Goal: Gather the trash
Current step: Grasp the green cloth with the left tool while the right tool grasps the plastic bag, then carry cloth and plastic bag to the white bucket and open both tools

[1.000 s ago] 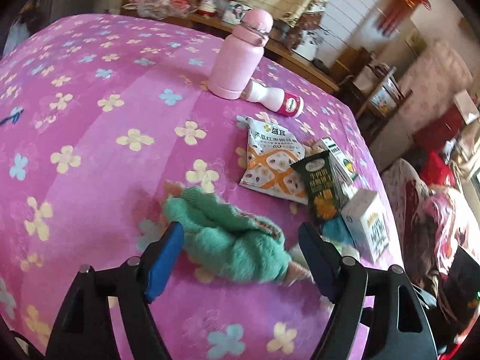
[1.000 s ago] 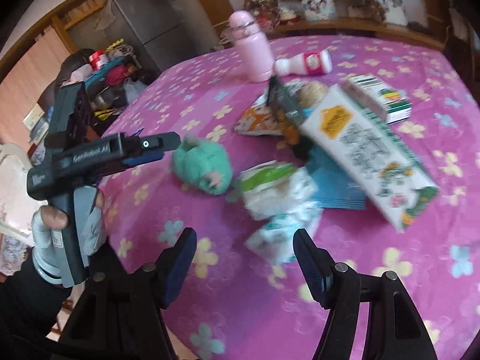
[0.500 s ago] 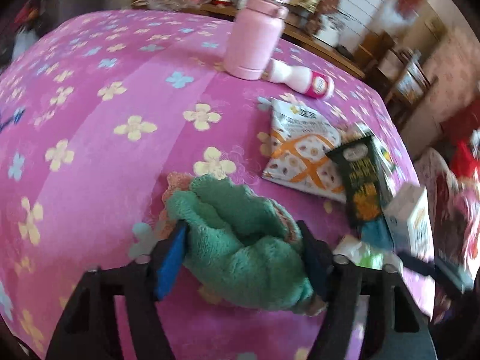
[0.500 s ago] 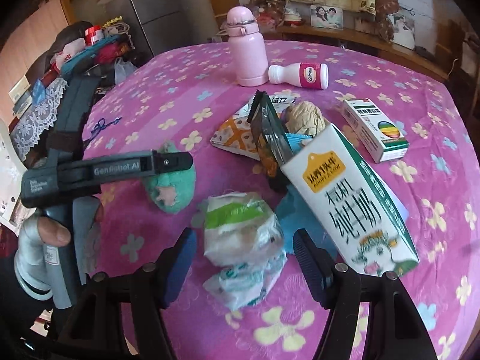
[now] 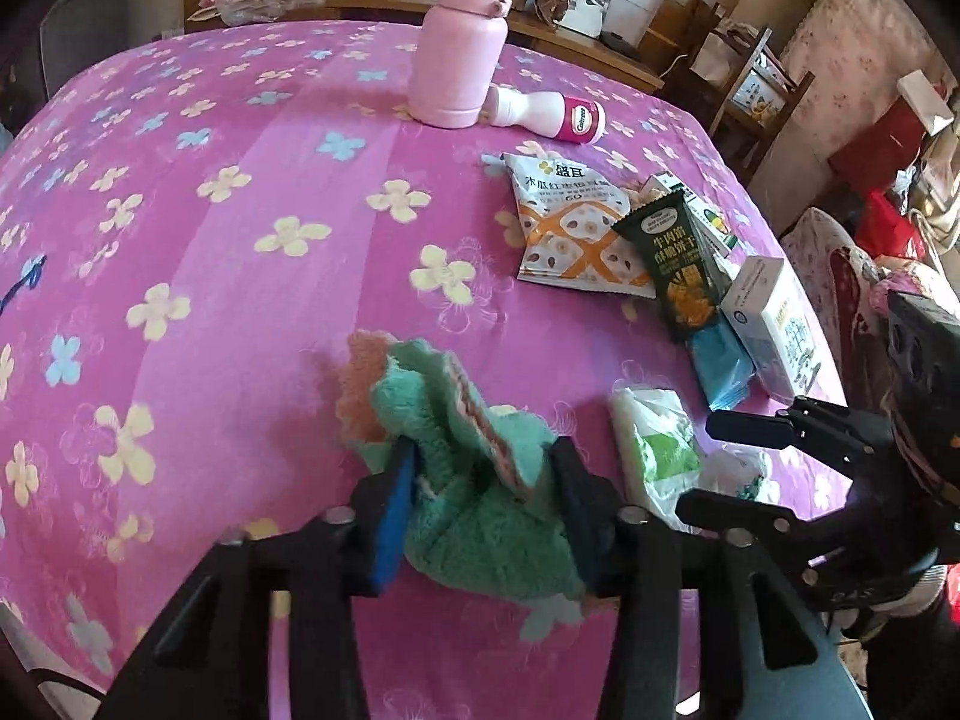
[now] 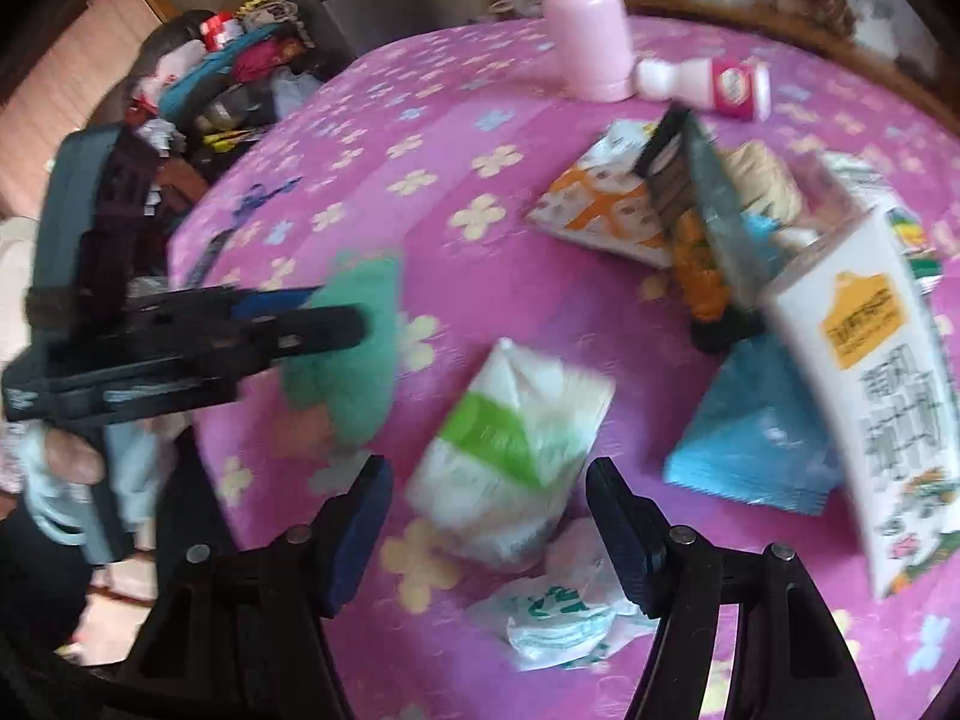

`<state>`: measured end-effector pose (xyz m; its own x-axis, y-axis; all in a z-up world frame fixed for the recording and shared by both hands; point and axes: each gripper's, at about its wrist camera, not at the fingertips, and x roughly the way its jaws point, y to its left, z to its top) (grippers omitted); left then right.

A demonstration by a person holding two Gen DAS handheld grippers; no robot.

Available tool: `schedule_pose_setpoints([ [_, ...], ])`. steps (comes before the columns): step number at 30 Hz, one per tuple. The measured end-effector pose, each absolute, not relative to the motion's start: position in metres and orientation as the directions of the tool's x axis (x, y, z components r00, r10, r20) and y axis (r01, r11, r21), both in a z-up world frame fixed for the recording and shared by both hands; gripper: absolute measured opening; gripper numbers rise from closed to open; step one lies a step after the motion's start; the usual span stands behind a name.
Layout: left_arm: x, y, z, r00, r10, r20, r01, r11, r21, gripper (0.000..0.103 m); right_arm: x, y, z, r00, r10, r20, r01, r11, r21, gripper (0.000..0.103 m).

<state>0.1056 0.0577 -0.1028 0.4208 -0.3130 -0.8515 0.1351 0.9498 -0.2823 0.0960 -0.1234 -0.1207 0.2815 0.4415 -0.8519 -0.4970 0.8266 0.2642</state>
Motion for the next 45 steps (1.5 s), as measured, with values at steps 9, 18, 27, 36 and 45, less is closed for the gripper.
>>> schedule_pose_setpoints([
  [9, 0.102, 0.066, -0.120, 0.449, -0.313, -0.837, 0.014, 0.939, -0.343, 0.075, 0.099, -0.104, -0.133, 0.317, 0.365, -0.875, -0.447, 0.871, 0.202, 0.071],
  [18, 0.094, 0.060, -0.116, 0.506, -0.329, -0.797, 0.043, 0.933, -0.358, 0.048, 0.084, -0.109, -0.128, 0.407, 0.382, -0.830, -0.445, 0.876, 0.185, 0.041],
  [27, 0.071, 0.040, -0.075, 0.555, -0.325, -0.766, 0.125, 0.943, -0.309, 0.046, 0.050, -0.144, -0.084, 0.462, 0.494, -0.737, -0.444, 0.848, 0.290, 0.041],
  [36, 0.059, -0.024, -0.033, 0.571, -0.396, -0.719, 0.276, 0.918, -0.286, 0.046, 0.020, -0.205, -0.054, 0.560, 0.455, -0.692, -0.368, 0.885, 0.284, 0.040],
  [45, 0.058, -0.116, -0.014, 0.527, -0.479, -0.702, 0.424, 0.864, -0.271, 0.046, -0.007, -0.293, -0.057, 0.627, 0.322, -0.710, -0.214, 0.947, 0.242, 0.040],
])
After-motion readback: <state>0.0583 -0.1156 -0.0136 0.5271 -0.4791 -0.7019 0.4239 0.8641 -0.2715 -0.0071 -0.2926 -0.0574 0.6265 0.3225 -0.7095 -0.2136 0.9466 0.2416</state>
